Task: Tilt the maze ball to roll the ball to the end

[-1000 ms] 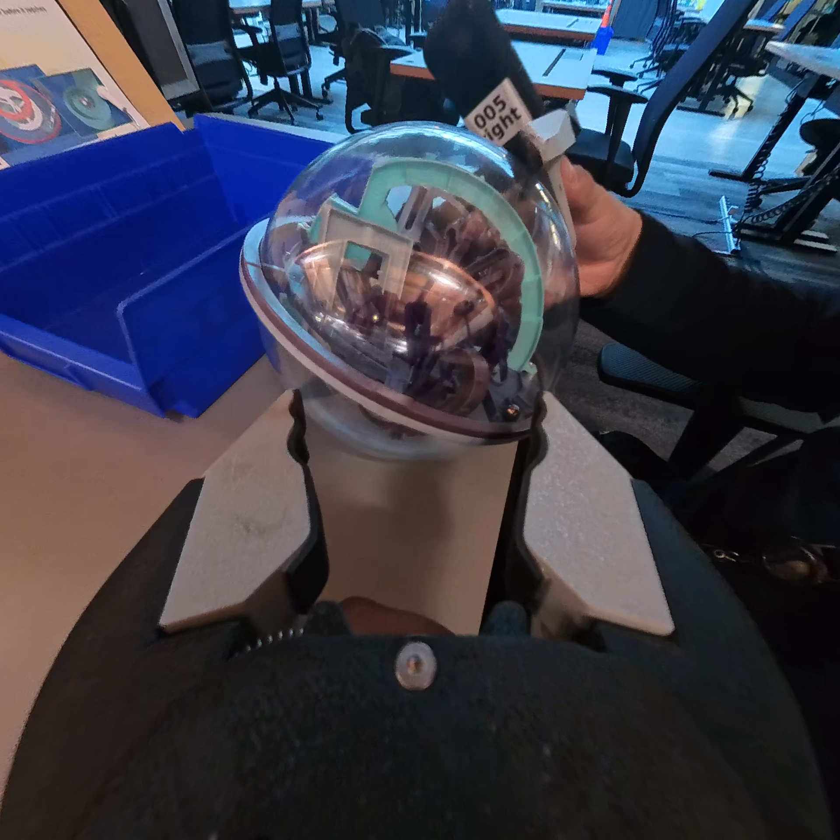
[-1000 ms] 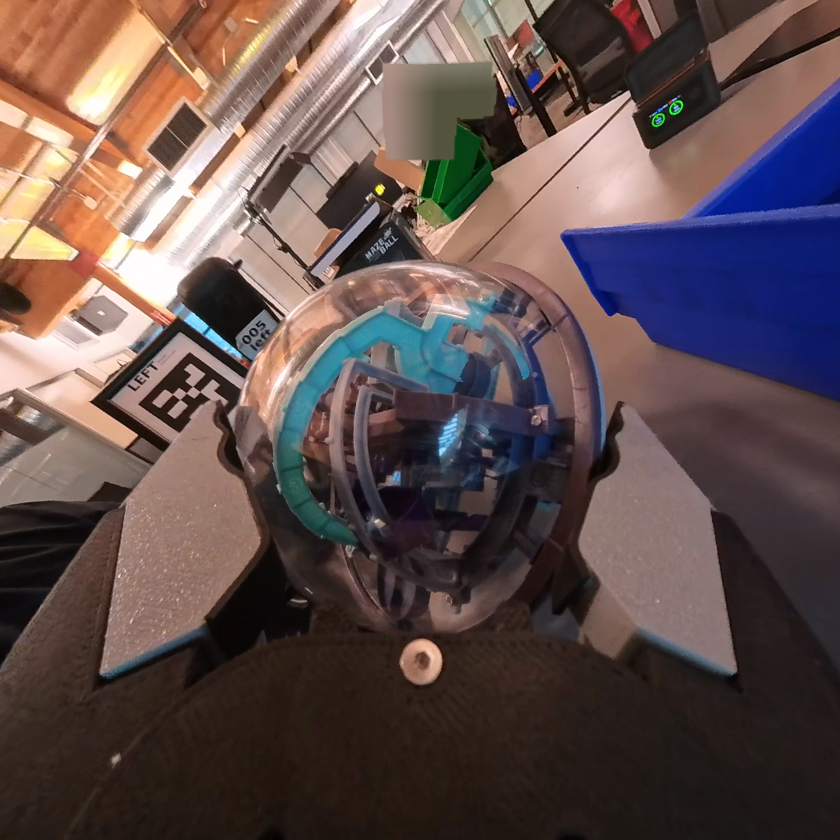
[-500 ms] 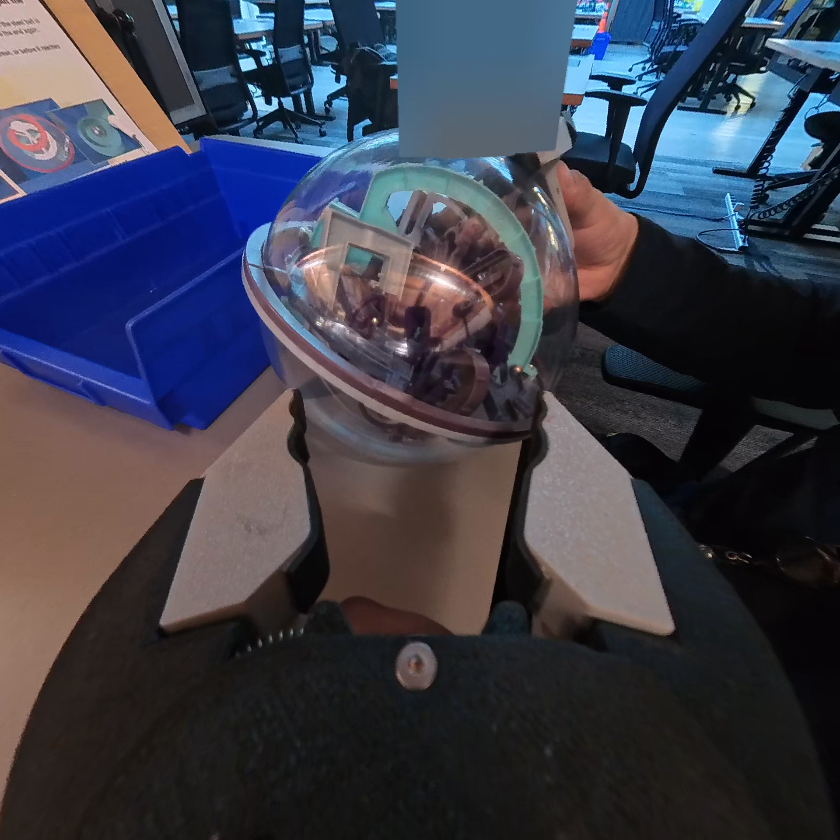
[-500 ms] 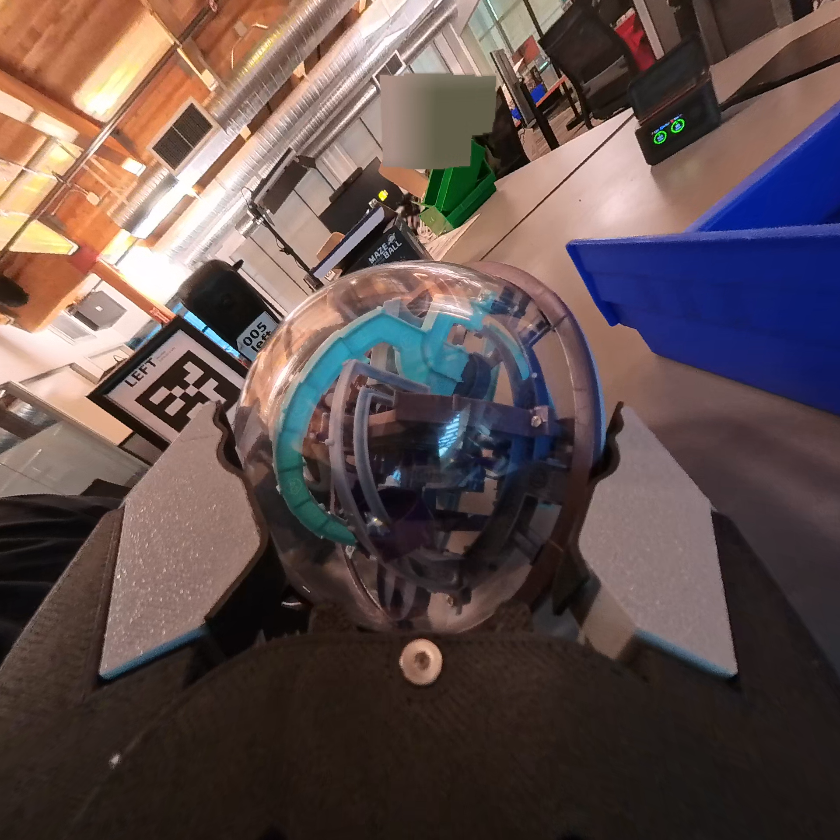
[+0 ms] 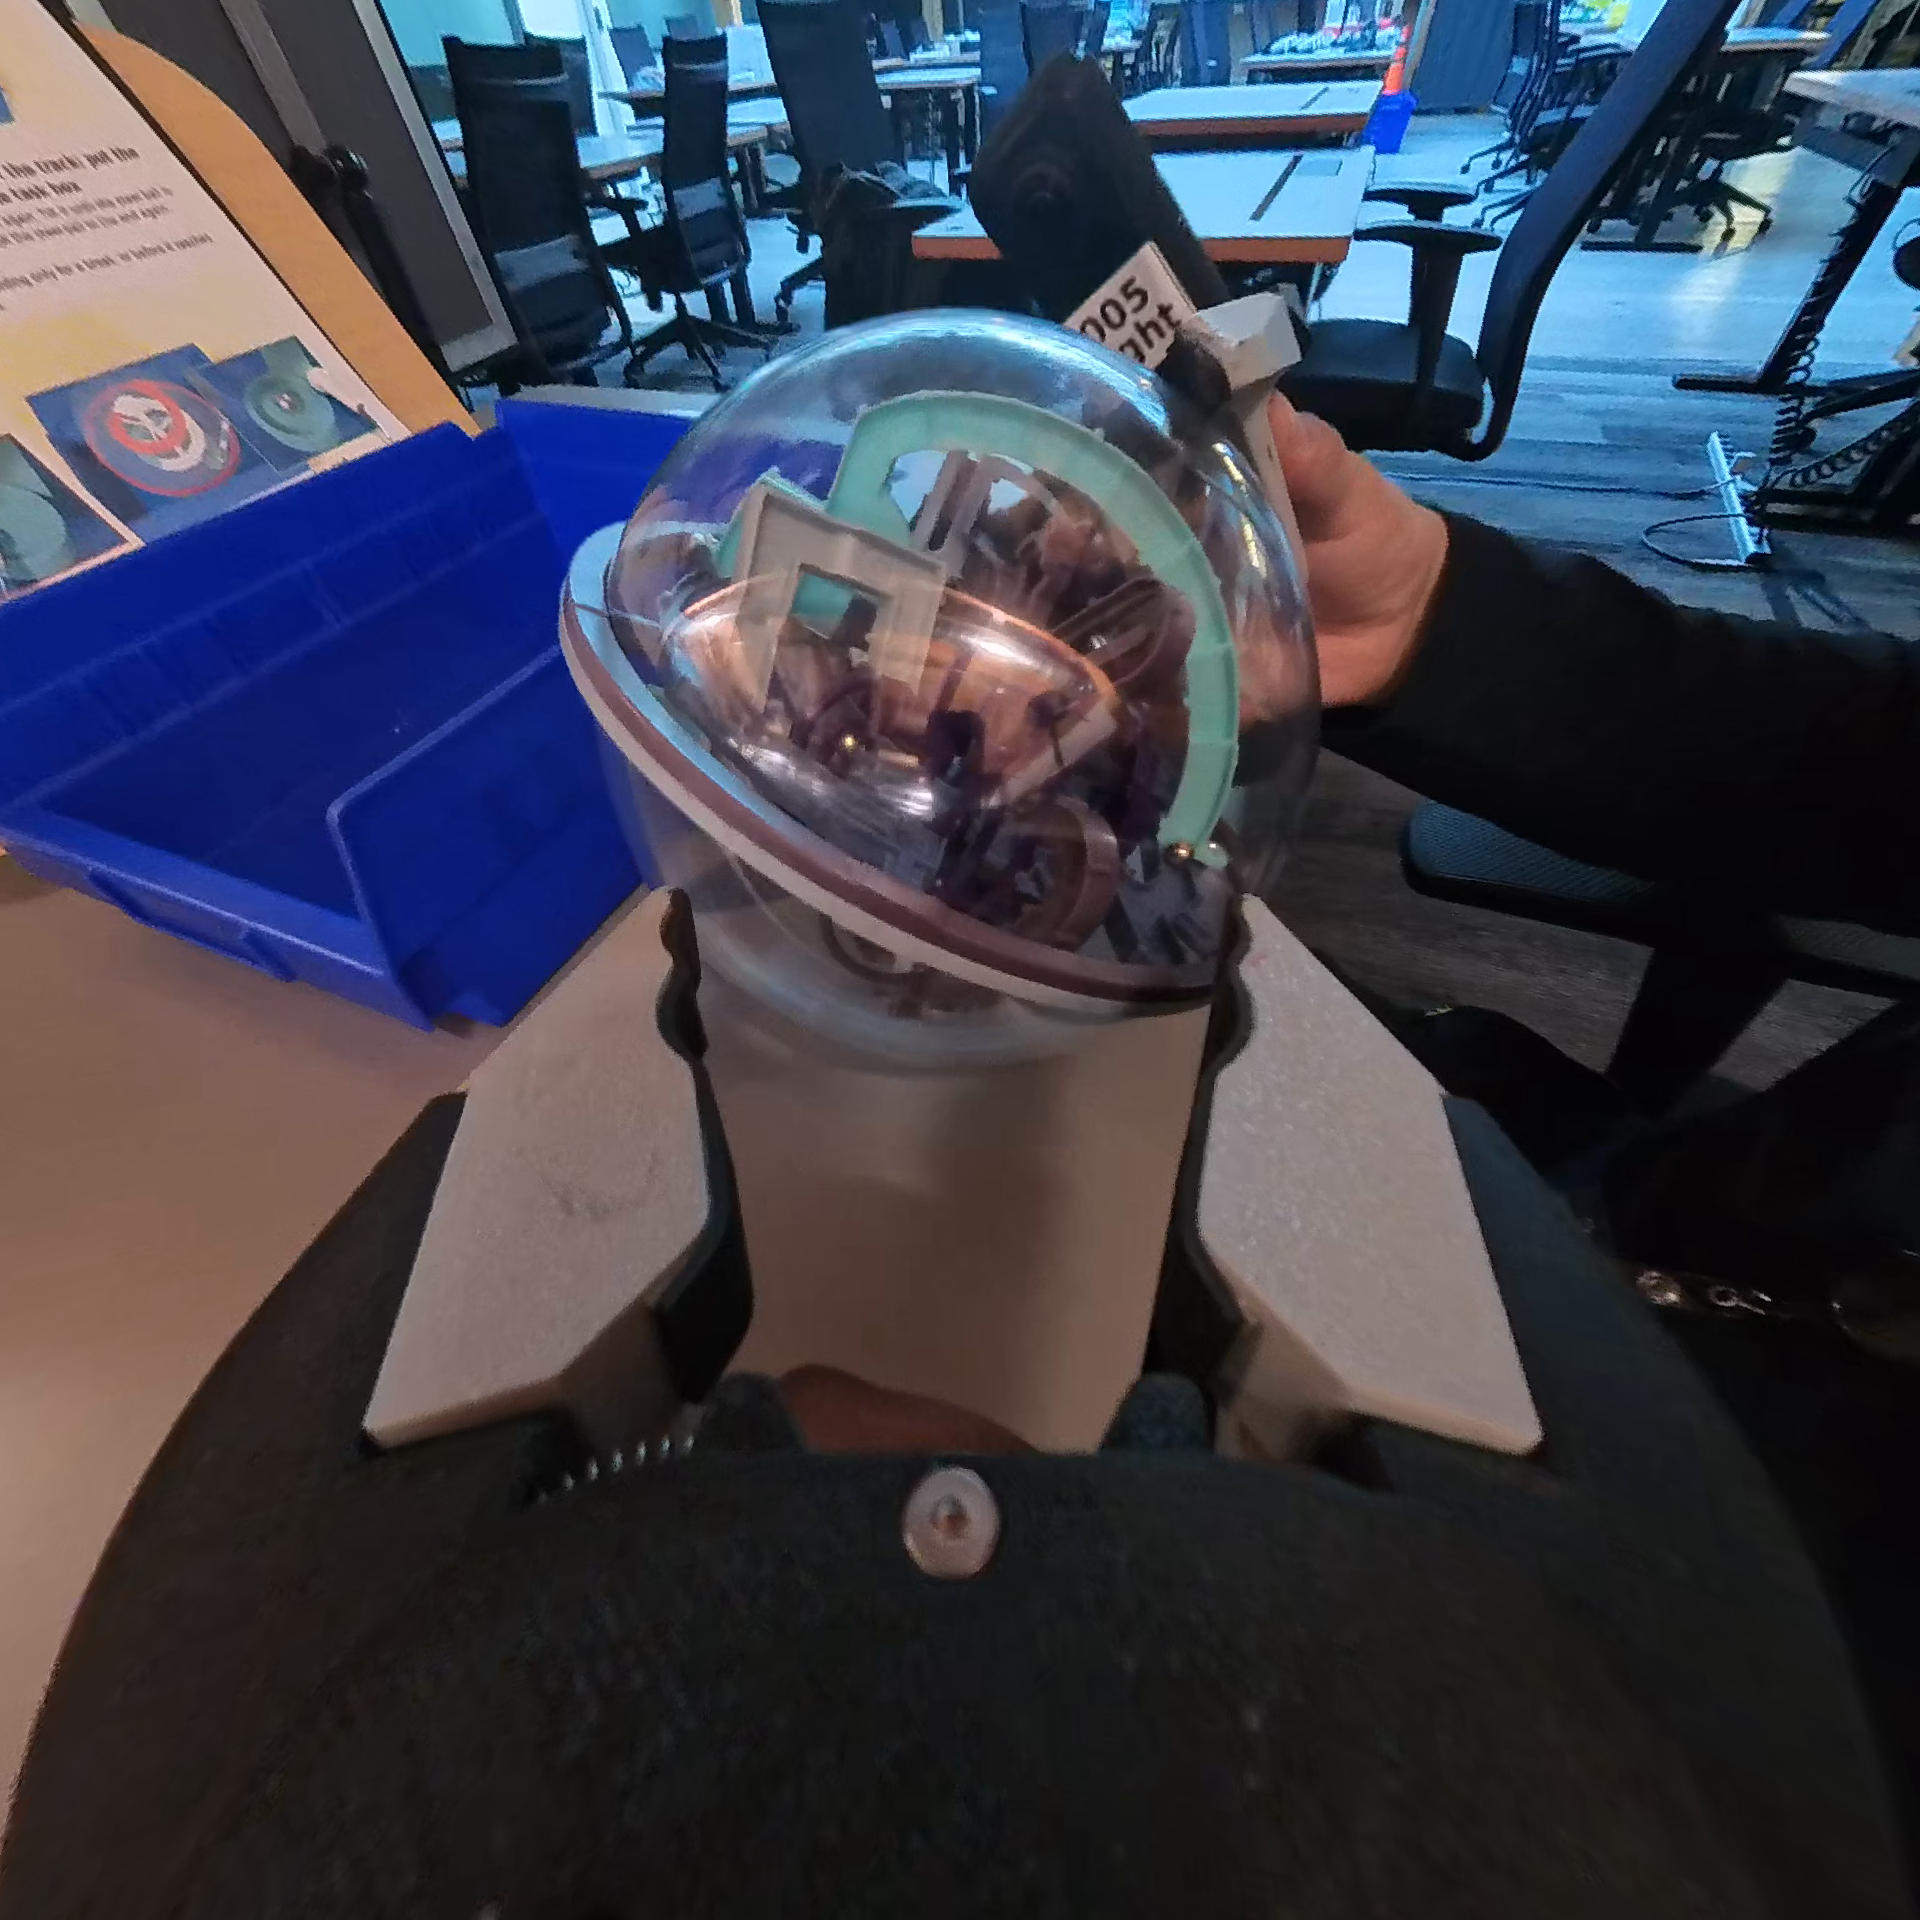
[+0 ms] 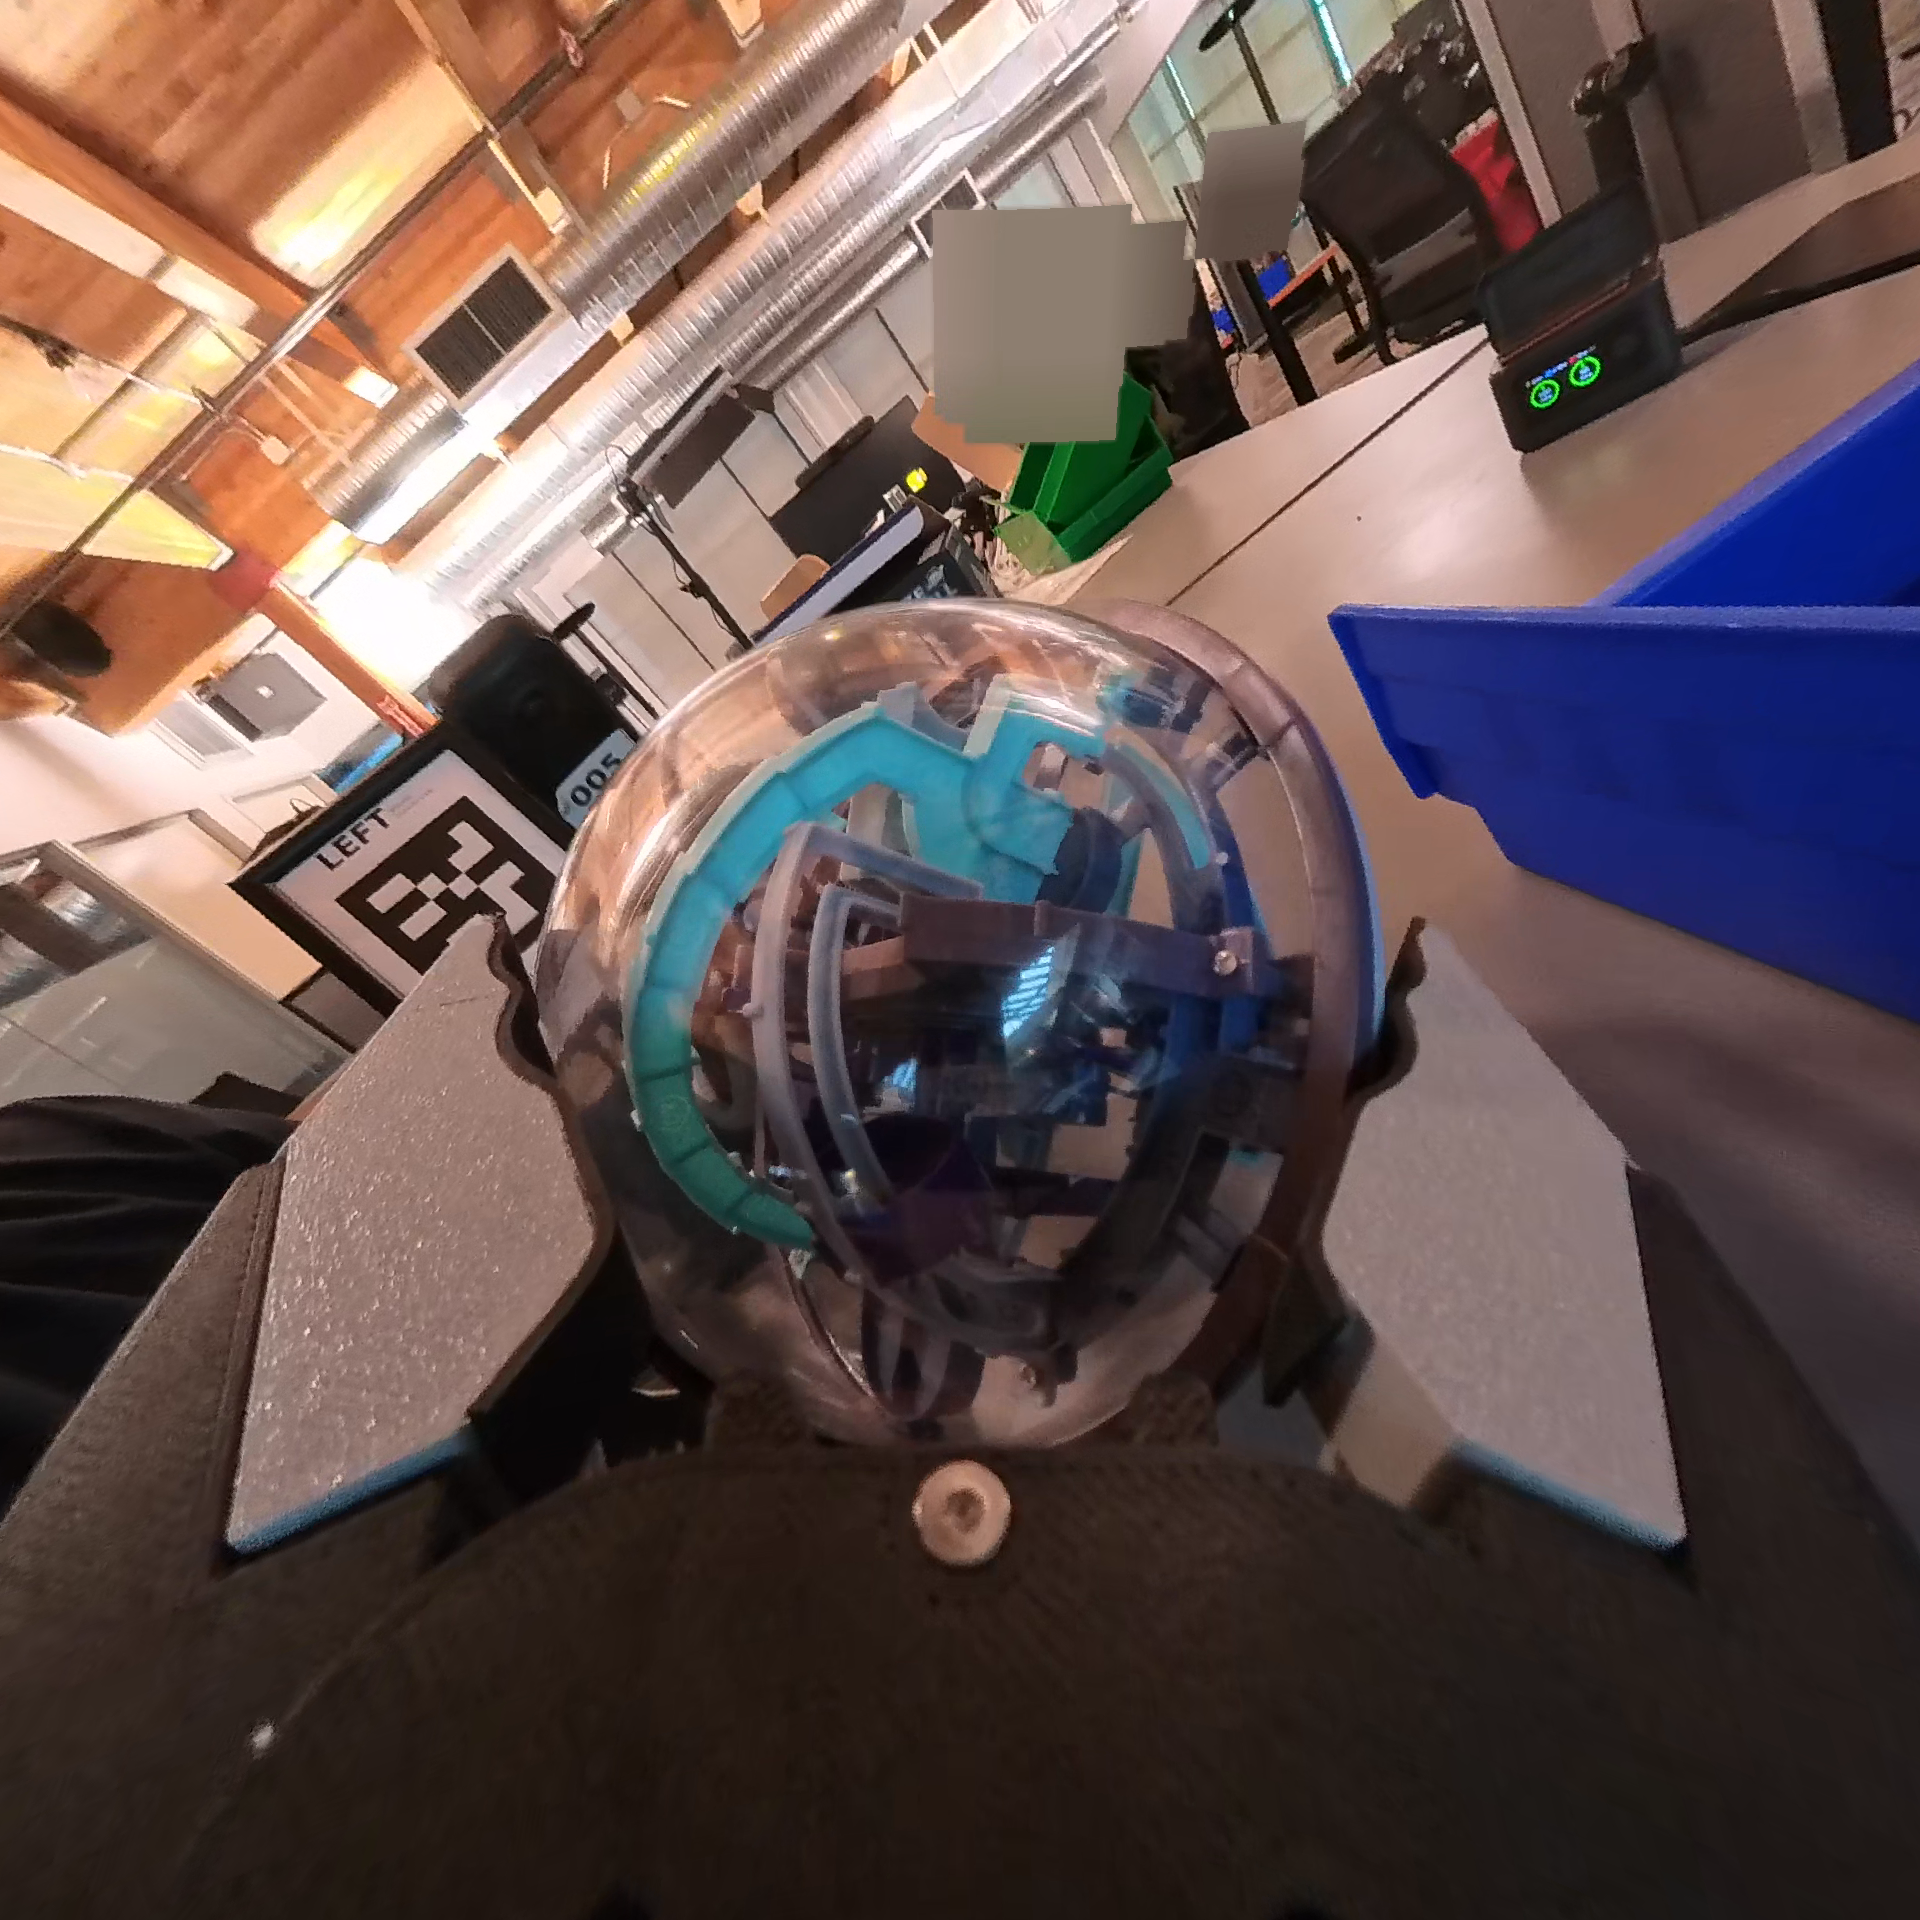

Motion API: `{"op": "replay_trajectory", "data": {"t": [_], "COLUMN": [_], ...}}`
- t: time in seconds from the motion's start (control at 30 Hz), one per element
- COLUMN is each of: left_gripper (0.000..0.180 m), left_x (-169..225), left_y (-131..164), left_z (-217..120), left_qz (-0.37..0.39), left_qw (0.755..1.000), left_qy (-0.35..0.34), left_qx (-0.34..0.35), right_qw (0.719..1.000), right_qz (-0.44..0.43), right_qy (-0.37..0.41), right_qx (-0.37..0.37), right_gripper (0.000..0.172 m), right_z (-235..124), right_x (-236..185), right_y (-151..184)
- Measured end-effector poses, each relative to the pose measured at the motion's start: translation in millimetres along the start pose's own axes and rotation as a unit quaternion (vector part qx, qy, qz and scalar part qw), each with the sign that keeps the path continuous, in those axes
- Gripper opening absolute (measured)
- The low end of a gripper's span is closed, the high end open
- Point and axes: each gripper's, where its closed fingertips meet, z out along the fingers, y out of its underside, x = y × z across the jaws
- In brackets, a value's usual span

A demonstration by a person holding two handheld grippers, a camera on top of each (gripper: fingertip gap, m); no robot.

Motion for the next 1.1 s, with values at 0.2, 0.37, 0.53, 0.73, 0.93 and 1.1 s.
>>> {"op": "replay_trajectory", "data": {"t": [0.2, 0.37, 0.53, 0.73, 0.93, 1.1], "left_gripper": [0.098, 0.098, 0.097, 0.098, 0.098, 0.098], "left_x": [-2, 0, -2, -7, -8, -8], "left_y": [-4, -14, -2, 19, 18, 19], "left_z": [0, -4, -1, 8, 8, 9], "left_qz": [0.029, 0.053, 0.055, 0.036, 0.029, 0.019], "left_qw": [0.999, 0.997, 0.998, 0.999, 0.999, 1.000], "left_qy": [-0.013, -0.024, -0.027, -0.014, -0.008, -0.002], "left_qx": [0.023, 0.043, 0.019, -0.004, 0.014, 0.018], "right_qw": [0.999, 0.995, 0.996, 0.999, 0.999, 1.000], "right_qz": [-0.010, -0.005, -0.019, -0.028, -0.014, 0.011], "right_qy": [-0.034, -0.075, -0.065, -0.031, -0.033, -0.026], "right_qx": [0.032, 0.063, 0.054, 0.032, 0.031, 0.014], "right_gripper": [0.153, 0.153, 0.153, 0.153, 0.153, 0.153], "right_z": [-1, -1, 0, 0, 0, 0], "right_x": [1, -3, 5, 18, 20, 24], "right_y": [-1, -3, 2, 14, 15, 19]}}
